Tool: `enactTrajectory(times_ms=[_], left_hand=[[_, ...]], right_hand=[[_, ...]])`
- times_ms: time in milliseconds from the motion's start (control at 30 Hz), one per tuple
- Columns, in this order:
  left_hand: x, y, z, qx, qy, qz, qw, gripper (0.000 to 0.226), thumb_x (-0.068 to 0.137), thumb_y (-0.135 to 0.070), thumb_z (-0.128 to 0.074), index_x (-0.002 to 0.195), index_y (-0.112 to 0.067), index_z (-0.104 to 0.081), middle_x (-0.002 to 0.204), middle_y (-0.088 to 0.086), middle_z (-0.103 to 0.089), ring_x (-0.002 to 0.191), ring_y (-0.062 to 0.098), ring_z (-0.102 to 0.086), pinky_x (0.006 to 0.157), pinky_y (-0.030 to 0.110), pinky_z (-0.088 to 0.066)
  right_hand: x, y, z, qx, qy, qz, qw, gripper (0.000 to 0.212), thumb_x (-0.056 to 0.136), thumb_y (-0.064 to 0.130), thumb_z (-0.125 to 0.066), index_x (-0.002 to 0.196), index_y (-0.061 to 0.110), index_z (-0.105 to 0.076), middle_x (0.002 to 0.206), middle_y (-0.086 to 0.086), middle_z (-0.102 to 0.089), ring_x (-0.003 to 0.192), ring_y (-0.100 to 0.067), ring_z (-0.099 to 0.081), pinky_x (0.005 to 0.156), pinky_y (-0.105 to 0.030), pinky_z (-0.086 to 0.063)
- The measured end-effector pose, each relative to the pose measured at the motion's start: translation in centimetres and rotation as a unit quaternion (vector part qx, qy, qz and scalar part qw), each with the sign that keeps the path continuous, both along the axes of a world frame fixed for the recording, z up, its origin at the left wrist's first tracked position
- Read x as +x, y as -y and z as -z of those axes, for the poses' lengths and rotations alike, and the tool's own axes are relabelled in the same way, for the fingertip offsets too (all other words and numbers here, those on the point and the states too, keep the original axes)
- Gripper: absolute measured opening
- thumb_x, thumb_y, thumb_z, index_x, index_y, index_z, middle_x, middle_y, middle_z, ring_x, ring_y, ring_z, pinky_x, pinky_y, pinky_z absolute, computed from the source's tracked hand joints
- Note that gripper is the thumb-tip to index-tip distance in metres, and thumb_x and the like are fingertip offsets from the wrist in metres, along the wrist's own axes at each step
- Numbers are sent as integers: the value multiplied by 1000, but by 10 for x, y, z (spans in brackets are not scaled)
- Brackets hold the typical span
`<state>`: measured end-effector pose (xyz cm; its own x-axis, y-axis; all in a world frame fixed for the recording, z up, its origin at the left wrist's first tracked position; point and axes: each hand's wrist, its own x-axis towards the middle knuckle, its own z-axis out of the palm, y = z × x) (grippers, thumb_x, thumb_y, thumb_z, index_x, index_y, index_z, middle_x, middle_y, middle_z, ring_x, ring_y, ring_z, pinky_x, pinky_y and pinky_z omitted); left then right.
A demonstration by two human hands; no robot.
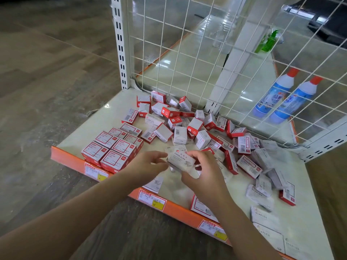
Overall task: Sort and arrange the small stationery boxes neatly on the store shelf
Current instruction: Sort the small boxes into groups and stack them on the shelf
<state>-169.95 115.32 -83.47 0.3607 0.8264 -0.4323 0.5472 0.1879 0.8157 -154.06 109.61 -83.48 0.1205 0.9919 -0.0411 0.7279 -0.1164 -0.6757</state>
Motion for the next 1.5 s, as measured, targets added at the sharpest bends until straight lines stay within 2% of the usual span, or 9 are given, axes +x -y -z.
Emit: enactTrajectory(times_ms=[133,467,633,733,833,1067,1233,1333,1500], left_hand=[[1,2,-6,-40,55,-36,997,26,91,-11,-54,115,-17,-62,90,-12,-63,87,8,-61,70,15,-47],[0,3,-6,-56,46,-39,997,24,89,-10,-57,112,-19,-62,94,-11,-64,97,14,-60,81,24,-48],[1,4,-4,-52,37,-33,997,23,89,-10,-57,110,-18,-61,91,-12,-62,89,9,-59,72,17,-47],[4,4,-3,-45,30,-28,998,27,90,-10,-57,116,-16,-60,100,-8,-64,85,7,-57,71,15,-46],[4,4,-2,-35,18,-21,999,31,91,-12,-56,122,-14,-57,116,-2,-63,89,8,-55,83,22,-44],[-12,8,12,103,-179,48,977,31,91,-18,-56,122,-25,-57,129,-6,-51,106,8,-49,85,19,-40],[-17,11,15,115,-241,143,953,33,90,-18,-54,122,-28,-57,133,-11,-48,122,10,-43,103,28,-37],[-17,11,15,115,-255,183,942,37,91,-19,-53,128,-26,-53,136,-10,-45,123,11,-41,103,29,-37],[-20,11,16,141,-269,205,930,40,92,-21,-53,131,-28,-50,137,-12,-44,127,12,-39,104,29,-36]], right_hand=[[-3,2,-1,38,-13,-22,999,52,81,29,-68,127,27,-43,122,7,-48,105,2,-41,73,-7,-39],[0,4,2,12,-41,-9,999,52,81,20,-69,125,27,-42,121,5,-49,110,-3,-45,75,-8,-42],[0,4,3,1,-30,-10,999,53,81,22,-69,126,29,-41,122,7,-48,108,0,-42,72,-6,-41],[1,4,5,2,-19,-11,1000,53,81,24,-69,125,31,-41,123,9,-48,105,2,-40,69,-4,-38],[3,4,7,-4,-14,-12,1000,52,81,29,-69,125,31,-42,124,11,-49,105,3,-39,71,-4,-37],[9,7,16,-113,8,-33,993,40,82,32,-67,114,31,-43,118,11,-53,105,-4,-52,75,-15,-50],[6,7,26,-128,76,-86,985,40,80,26,-70,113,23,-49,123,7,-55,110,-7,-52,82,-17,-50],[1,9,31,-130,90,-108,982,43,81,29,-70,117,22,-49,123,7,-55,109,-5,-52,74,-9,-45],[-4,7,35,-138,80,-123,980,43,82,31,-68,117,19,-47,119,5,-57,104,-7,-56,79,-14,-48]])
